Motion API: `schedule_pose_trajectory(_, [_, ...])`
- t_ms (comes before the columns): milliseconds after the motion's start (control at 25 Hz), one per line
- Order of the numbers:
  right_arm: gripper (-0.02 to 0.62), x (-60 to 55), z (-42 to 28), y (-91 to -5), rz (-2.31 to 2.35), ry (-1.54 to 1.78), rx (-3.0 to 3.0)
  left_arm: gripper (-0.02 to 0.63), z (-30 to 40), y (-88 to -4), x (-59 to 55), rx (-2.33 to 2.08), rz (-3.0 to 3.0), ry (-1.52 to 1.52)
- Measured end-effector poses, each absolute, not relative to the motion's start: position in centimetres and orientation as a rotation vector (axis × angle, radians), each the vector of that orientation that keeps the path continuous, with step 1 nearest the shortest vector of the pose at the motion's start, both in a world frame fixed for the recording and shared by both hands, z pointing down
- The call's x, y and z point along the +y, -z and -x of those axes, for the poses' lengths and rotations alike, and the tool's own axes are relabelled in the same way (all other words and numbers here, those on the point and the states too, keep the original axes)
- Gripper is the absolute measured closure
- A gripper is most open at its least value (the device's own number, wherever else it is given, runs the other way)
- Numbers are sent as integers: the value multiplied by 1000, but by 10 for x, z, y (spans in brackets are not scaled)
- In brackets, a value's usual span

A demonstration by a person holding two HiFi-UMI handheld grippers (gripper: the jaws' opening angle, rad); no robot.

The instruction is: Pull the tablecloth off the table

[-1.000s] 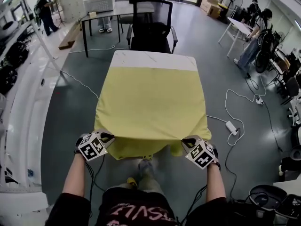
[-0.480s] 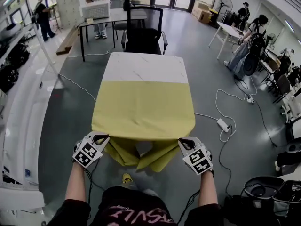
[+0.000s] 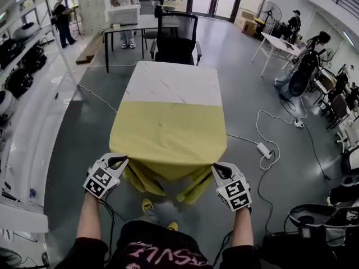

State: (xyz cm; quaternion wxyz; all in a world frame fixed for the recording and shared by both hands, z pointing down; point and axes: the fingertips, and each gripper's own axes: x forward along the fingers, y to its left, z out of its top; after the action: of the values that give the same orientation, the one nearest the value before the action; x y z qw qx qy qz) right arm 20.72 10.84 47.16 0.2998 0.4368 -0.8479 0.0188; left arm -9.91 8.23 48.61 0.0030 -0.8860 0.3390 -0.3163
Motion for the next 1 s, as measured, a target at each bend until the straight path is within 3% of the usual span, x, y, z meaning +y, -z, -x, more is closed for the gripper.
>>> schedule_pose_trajectory(600, [575,158,-202,-305,-1436,284,-2430,598,107,-338,143,1211,2694,489])
schedule_pose_trajectory(1000, [575,140,-189,-239,-1793,176,-2528,598,118,-279,112,1236,2723,229])
